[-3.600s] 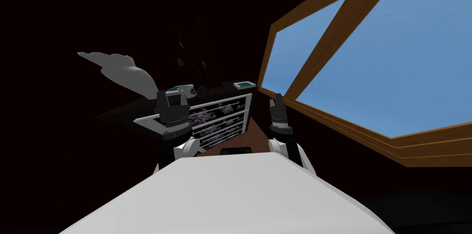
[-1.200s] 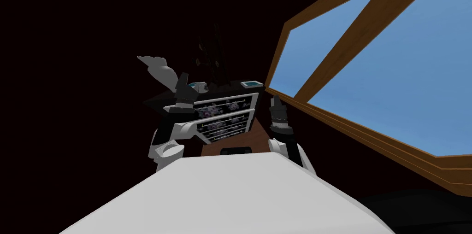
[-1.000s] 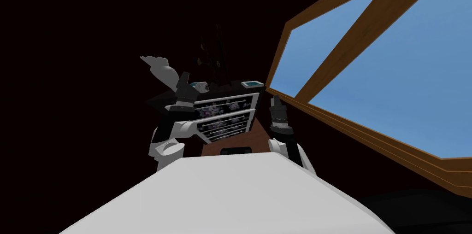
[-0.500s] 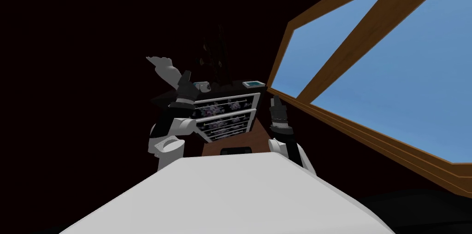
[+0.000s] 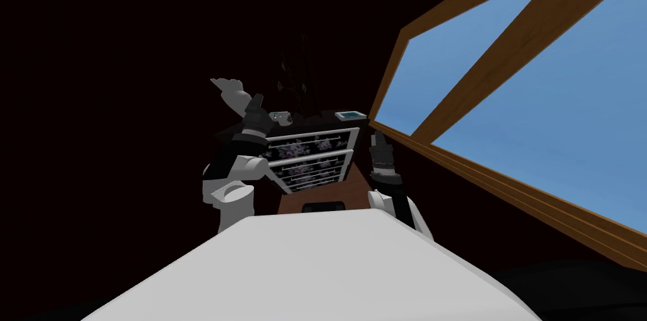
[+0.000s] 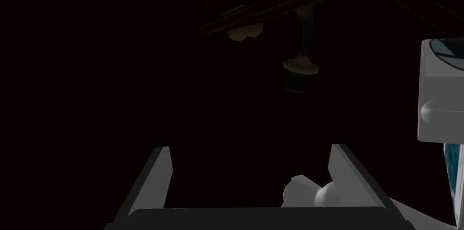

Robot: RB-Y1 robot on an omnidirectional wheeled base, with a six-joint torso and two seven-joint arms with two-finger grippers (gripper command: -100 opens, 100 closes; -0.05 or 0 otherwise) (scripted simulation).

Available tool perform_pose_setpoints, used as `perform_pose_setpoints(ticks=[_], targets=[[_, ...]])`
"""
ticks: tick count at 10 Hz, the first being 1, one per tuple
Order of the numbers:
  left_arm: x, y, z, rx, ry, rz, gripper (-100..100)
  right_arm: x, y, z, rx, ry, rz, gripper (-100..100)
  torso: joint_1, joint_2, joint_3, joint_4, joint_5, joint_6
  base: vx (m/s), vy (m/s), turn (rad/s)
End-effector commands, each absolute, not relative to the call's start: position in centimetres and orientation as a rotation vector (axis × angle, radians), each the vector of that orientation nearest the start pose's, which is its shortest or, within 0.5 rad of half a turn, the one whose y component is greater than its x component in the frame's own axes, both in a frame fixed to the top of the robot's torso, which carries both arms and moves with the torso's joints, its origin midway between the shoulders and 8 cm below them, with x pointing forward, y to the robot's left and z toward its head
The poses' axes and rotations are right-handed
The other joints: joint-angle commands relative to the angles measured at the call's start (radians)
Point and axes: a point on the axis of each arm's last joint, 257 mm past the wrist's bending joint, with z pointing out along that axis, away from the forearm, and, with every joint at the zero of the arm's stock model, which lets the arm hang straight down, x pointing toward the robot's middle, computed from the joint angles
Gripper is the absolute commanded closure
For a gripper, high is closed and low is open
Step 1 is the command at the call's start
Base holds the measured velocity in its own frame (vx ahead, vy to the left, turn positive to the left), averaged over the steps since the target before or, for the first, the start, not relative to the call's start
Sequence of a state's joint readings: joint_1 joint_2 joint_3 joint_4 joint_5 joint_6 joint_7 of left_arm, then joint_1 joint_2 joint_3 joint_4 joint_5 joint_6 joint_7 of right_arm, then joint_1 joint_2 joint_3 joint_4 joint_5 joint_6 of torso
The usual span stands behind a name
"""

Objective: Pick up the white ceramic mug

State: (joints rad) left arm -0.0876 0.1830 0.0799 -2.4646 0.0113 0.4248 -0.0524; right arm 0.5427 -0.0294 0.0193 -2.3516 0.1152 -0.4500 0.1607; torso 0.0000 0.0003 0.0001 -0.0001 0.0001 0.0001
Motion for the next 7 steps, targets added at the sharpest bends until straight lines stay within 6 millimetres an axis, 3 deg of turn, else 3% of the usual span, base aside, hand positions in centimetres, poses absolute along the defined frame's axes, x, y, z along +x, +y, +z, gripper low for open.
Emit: perform_pose_setpoints(ticks=[1, 2, 4, 5, 7], targets=[[44.4, 23.9, 13.7, -0.67, 0.901, -1.231, -100, 33.9, -26.0, 3.1, 0.514, 0.746, 1.079, 0, 0.0, 0.0, 0.0, 0.0, 0.0, 0.0, 0.0, 0.0, 0.0], [44.6, 23.8, 14.9, -0.668, 0.89, -1.237, -100, 33.9, -26.0, 3.1, 0.514, 0.746, 1.079, 0, 0.0, 0.0, 0.0, 0.0, 0.0, 0.0, -0.006, 0.005, 0.095], [45.1, 24.0, 13.9, -0.704, 0.923, -1.22, -100, 33.9, -26.0, 3.1, 0.514, 0.746, 1.079, 0, 0.0, 0.0, 0.0, 0.0, 0.0, 0.0, -0.002, 0.001, 0.031], [45.2, 23.9, 15.1, -0.704, 0.911, -1.23, -100, 33.9, -26.0, 3.1, 0.514, 0.746, 1.079, 0, 0.0, 0.0, 0.0, 0.0, 0.0, 0.0, 0.0, 0.004, 0.086], [45.8, 24.1, 14.0, -0.741, 0.945, -1.212, -100, 33.9, -26.0, 3.1, 0.514, 0.746, 1.079, 0, 0.0, 0.0, 0.0, 0.0, 0.0, 0.0, 0.0, 0.001, 0.036]])
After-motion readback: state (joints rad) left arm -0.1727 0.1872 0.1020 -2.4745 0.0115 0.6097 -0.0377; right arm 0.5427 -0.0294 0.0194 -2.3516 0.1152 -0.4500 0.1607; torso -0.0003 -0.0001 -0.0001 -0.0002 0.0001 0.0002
